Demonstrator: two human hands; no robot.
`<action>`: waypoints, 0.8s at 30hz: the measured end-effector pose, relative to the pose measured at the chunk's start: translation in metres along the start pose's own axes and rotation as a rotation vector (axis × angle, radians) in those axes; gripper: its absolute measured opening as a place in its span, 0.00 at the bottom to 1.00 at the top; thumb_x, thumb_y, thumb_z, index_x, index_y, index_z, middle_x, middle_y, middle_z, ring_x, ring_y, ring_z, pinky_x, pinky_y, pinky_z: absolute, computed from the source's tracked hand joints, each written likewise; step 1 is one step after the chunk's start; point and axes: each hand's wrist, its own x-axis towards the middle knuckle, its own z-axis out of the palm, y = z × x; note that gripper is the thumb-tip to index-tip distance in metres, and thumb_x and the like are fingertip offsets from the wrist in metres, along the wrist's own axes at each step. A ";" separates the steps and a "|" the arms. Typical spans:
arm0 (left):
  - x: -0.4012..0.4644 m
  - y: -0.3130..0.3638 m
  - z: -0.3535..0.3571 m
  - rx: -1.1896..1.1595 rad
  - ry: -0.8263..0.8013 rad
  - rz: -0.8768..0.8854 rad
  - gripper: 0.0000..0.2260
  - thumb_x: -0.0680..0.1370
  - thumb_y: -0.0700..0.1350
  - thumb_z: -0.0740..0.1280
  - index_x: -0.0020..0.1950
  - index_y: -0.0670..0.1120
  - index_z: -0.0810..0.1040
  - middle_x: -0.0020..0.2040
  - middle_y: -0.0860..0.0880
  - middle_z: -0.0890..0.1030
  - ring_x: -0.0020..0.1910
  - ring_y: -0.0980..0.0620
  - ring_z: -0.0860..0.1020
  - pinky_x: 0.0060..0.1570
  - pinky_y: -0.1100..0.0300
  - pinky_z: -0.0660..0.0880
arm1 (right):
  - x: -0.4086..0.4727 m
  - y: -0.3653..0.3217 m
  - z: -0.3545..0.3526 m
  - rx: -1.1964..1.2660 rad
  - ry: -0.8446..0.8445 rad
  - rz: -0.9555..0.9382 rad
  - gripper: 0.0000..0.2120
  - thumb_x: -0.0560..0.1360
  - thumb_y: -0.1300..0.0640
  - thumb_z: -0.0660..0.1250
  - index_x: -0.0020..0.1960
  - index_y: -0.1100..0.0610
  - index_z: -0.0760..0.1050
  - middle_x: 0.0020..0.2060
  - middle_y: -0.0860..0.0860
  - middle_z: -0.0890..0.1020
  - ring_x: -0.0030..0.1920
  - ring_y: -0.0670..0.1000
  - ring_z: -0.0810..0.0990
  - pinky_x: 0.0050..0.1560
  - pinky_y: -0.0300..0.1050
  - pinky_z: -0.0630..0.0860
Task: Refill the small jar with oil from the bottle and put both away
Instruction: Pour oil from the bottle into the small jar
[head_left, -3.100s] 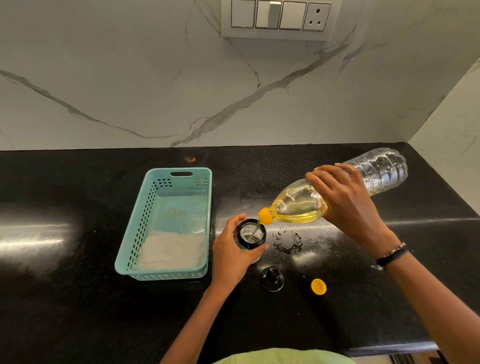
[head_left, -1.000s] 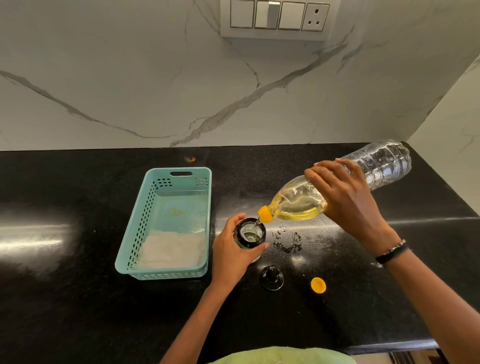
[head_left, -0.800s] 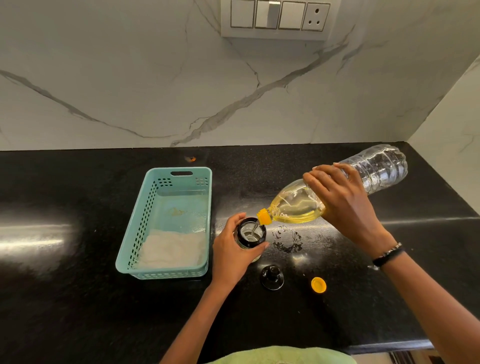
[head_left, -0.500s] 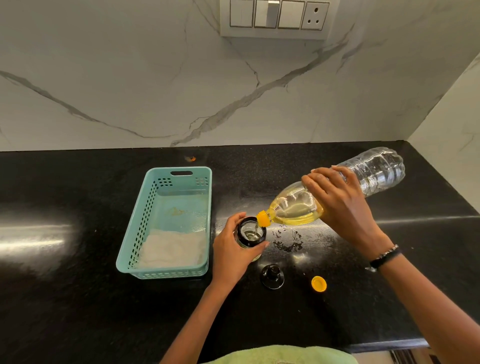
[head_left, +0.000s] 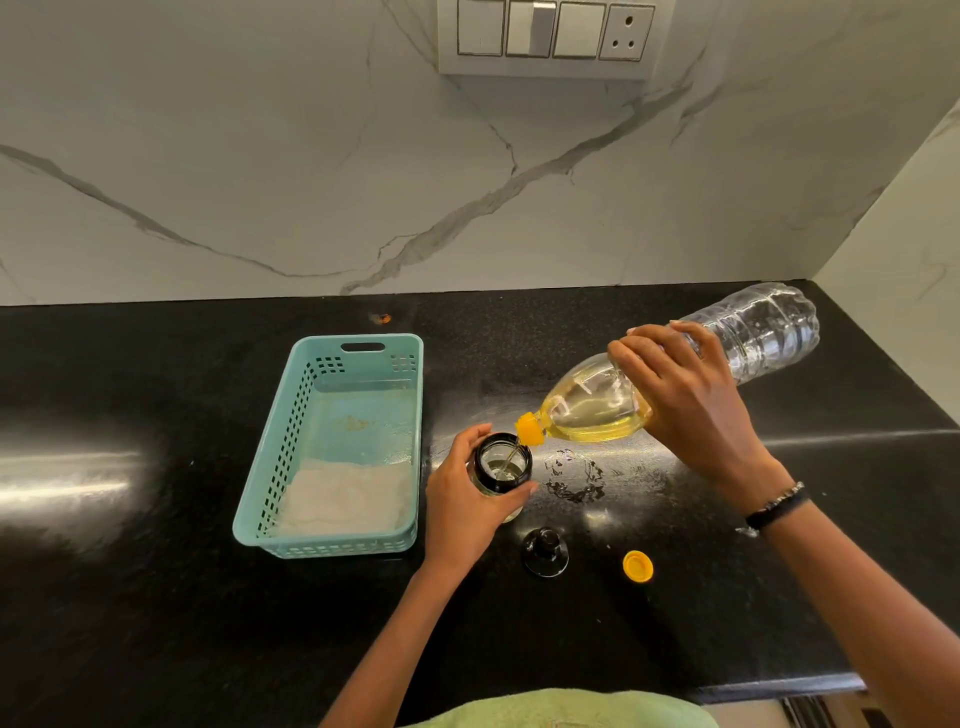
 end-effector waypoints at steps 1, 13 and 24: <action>0.000 0.000 0.000 0.000 0.001 0.001 0.33 0.60 0.51 0.82 0.62 0.57 0.72 0.54 0.61 0.79 0.56 0.63 0.77 0.56 0.64 0.76 | 0.000 0.000 0.000 -0.002 0.004 0.001 0.27 0.65 0.66 0.75 0.62 0.58 0.73 0.57 0.55 0.80 0.60 0.57 0.76 0.65 0.55 0.64; 0.001 0.000 0.001 0.019 0.002 0.009 0.34 0.60 0.52 0.82 0.62 0.55 0.73 0.55 0.59 0.79 0.55 0.62 0.77 0.55 0.65 0.76 | 0.001 0.004 -0.001 -0.041 0.007 -0.002 0.26 0.66 0.64 0.76 0.63 0.57 0.73 0.58 0.54 0.80 0.61 0.56 0.75 0.65 0.55 0.63; 0.001 -0.005 0.002 0.007 0.006 -0.010 0.34 0.60 0.53 0.81 0.62 0.56 0.73 0.55 0.59 0.80 0.56 0.60 0.78 0.56 0.54 0.78 | 0.001 0.002 -0.004 -0.043 0.022 -0.008 0.27 0.66 0.69 0.73 0.63 0.58 0.73 0.57 0.54 0.80 0.61 0.56 0.75 0.65 0.56 0.64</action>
